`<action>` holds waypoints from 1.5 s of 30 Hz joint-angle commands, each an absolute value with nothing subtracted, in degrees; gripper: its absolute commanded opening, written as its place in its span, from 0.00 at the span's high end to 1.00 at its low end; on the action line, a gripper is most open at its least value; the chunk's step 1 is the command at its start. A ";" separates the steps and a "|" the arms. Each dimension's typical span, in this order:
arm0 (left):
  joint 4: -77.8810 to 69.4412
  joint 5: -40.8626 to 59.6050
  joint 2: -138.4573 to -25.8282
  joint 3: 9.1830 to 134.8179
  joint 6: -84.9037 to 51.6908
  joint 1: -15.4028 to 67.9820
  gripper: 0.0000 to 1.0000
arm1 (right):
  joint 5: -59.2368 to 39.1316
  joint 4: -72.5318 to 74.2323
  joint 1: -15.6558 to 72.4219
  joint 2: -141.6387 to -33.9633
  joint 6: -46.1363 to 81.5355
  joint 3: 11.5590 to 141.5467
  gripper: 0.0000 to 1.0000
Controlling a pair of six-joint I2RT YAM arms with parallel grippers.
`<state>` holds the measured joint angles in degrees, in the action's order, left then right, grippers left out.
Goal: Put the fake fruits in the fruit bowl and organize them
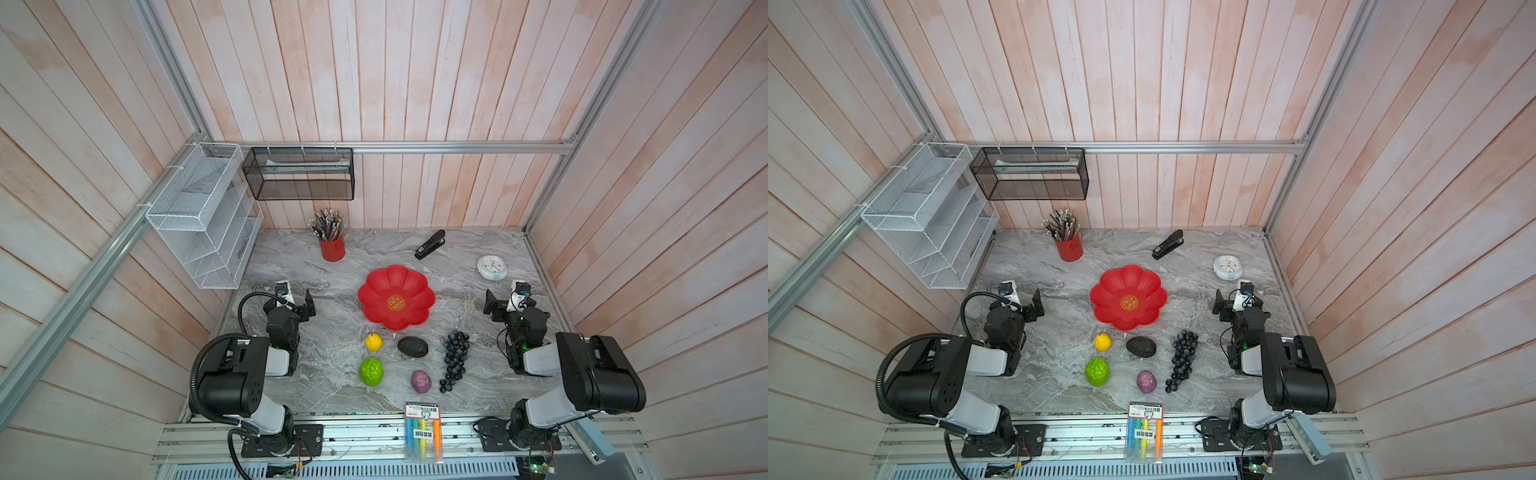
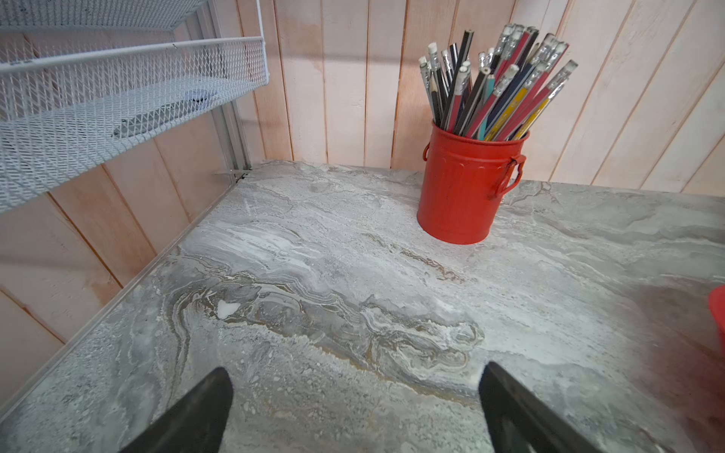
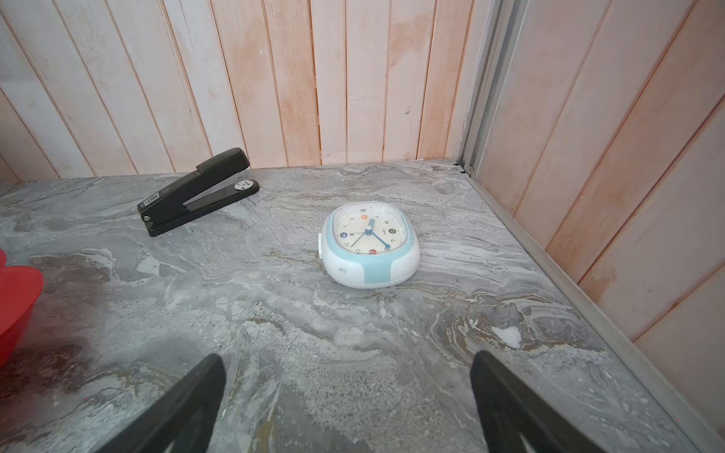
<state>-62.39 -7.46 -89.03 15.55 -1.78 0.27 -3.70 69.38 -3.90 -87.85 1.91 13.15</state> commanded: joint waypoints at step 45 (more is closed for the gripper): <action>-2.78 -20.33 -77.94 45.82 -15.86 2.43 0.00 | -3.64 23.24 -1.58 -65.31 14.24 33.10 0.12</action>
